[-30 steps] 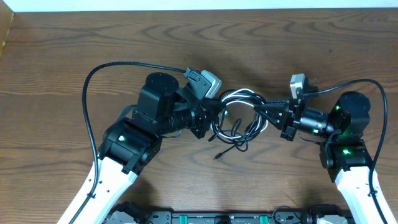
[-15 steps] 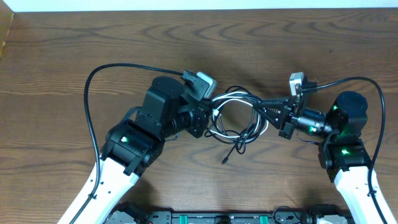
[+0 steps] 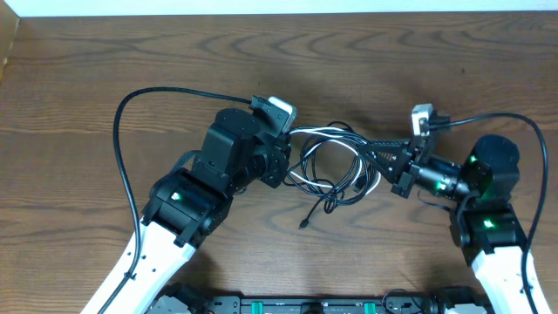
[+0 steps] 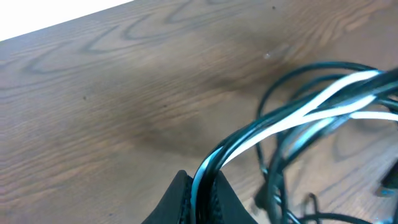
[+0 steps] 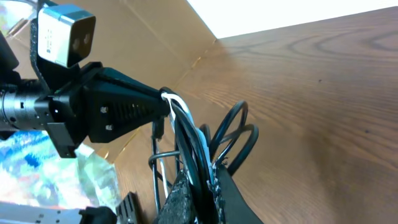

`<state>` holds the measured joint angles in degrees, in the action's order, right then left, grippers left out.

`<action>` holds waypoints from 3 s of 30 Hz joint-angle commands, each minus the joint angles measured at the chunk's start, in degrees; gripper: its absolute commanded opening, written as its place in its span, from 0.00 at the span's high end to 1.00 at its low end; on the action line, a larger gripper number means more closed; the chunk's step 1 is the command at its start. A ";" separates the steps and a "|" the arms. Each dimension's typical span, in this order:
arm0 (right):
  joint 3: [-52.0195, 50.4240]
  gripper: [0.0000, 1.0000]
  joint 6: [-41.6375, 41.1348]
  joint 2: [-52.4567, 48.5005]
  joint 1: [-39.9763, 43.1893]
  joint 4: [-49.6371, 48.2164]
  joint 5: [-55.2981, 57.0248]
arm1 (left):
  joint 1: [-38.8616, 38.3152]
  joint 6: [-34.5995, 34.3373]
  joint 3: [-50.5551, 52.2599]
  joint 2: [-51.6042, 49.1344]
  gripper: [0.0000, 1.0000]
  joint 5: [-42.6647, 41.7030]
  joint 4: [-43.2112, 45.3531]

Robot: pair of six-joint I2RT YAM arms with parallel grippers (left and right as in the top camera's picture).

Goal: Untangle cables

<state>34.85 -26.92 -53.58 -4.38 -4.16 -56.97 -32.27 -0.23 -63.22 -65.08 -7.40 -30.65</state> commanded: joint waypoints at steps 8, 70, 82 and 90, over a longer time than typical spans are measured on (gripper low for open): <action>1.16 0.99 4.76 9.16 1.33 12.92 19.34 | 1.99 -11.28 0.11 0.74 0.92 32.15 -0.55; 1.14 0.01 6.45 0.70 1.29 15.10 24.13 | 33.97 -18.56 0.11 -41.77 0.17 16.83 9.29; 1.14 0.01 6.43 0.70 1.29 15.10 25.05 | 33.97 -18.53 0.11 -47.95 0.32 14.67 10.25; 1.14 0.01 6.40 0.70 1.29 15.08 25.35 | 33.97 -18.53 0.11 -47.82 0.93 13.77 10.40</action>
<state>35.03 -21.63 -52.86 -3.55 11.07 -32.10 1.41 -19.29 -63.90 -109.95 7.35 -19.07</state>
